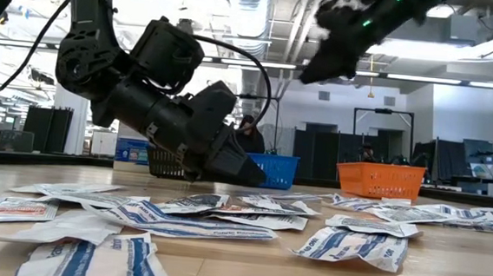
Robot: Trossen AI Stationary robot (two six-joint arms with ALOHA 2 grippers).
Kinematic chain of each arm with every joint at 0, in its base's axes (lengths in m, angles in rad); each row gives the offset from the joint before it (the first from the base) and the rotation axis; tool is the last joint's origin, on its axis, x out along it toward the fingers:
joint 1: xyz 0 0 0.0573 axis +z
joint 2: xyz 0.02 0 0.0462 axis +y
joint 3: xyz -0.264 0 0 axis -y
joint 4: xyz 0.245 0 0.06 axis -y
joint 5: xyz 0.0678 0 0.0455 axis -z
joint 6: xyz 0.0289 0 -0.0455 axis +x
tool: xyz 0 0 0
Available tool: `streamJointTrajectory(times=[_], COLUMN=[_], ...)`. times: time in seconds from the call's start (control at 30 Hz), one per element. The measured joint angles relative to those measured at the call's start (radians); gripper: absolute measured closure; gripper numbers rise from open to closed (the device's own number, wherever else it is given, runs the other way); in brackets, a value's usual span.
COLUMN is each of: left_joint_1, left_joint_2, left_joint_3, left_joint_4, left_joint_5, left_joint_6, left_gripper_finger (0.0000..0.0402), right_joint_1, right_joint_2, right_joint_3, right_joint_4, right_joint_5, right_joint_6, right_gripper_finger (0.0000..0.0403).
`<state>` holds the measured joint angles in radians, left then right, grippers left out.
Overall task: Pick & Place First Aid Supplies
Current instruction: Put the blue bandage into the blue bin
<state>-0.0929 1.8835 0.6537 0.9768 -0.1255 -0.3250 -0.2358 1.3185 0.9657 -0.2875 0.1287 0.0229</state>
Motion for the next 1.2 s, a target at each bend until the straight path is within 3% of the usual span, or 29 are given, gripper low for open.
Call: streamJointTrajectory(times=[0.1,0.2,0.37,0.57,1.0,1.2], left_joint_1=[-0.009,-0.021,-0.033,-0.032,-0.033,-0.033], left_joint_2=[0.0,0.0,0.0,0.0,0.0,0.0], left_joint_3=[0.0,0.001,0.027,0.041,0.041,0.041], left_joint_4=[0.0,0.006,0.013,0.012,0.012,0.011], left_joint_5=[0.0,0.0,0.0,-0.001,0.0,0.0], left_joint_6=[0.011,0.034,0.091,0.089,0.081,0.081], left_gripper_finger=[0.0285,0.0285,0.0285,0.0285,0.0286,0.0286], right_joint_1=[0.079,0.159,0.212,0.213,0.31,0.311], right_joint_2=[-0.071,-0.145,-0.247,-0.212,0.036,0.165], right_joint_3=[-0.026,-0.131,-0.392,-0.623,-0.644,-0.603], right_joint_4=[-0.148,-0.116,0.253,0.645,0.666,0.687], right_joint_5=[-0.004,-0.025,-0.23,-0.251,-0.261,-0.201], right_joint_6=[-0.019,-0.022,-0.022,0.072,0.063,0.022], right_gripper_finger=[0.0311,0.0311,0.0311,0.0311,0.0311,0.0311])
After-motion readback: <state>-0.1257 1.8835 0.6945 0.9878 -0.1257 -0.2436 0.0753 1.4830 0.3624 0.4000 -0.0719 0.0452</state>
